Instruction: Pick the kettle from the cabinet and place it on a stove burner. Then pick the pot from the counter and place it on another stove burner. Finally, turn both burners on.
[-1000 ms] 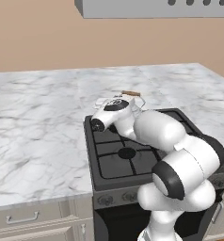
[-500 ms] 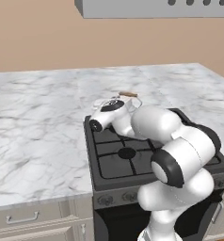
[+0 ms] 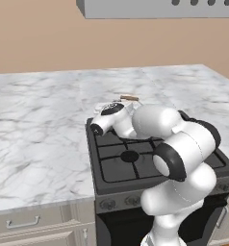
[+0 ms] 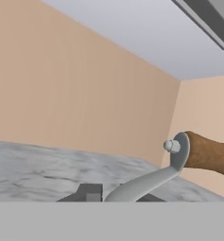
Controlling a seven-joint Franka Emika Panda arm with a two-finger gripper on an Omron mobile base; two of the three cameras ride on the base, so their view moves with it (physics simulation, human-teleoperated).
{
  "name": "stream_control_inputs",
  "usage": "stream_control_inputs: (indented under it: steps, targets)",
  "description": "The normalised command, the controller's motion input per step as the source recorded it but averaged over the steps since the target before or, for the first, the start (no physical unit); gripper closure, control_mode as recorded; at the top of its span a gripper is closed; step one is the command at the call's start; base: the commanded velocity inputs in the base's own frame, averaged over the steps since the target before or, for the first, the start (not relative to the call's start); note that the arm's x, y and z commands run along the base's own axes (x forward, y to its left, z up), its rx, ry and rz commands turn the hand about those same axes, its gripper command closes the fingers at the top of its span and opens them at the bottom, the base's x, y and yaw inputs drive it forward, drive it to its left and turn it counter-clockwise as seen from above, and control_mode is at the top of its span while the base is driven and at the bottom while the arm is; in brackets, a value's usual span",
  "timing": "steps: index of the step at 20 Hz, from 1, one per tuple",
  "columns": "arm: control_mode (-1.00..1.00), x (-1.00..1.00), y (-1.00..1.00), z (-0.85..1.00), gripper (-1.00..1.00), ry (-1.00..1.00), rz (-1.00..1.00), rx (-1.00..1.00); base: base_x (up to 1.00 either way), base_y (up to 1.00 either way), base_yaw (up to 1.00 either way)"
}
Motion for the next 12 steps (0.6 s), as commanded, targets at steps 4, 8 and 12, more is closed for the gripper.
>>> stream_control_inputs:
  steps: [4, 8, 12]
  targets:
    - [-1.00, 0.16, 0.01, -0.10, 1.00, 0.00, 0.00, 0.00, 0.00, 0.00, 0.00]
    - [-1.00, 0.17, 0.01, -0.08, 1.00, 0.00, 0.00, 0.00, 0.00, 0.00, 0.00]
    - [-1.00, 0.18, 0.01, -0.06, 1.00, 0.00, 0.00, 0.00, 0.00, 0.00, 0.00]
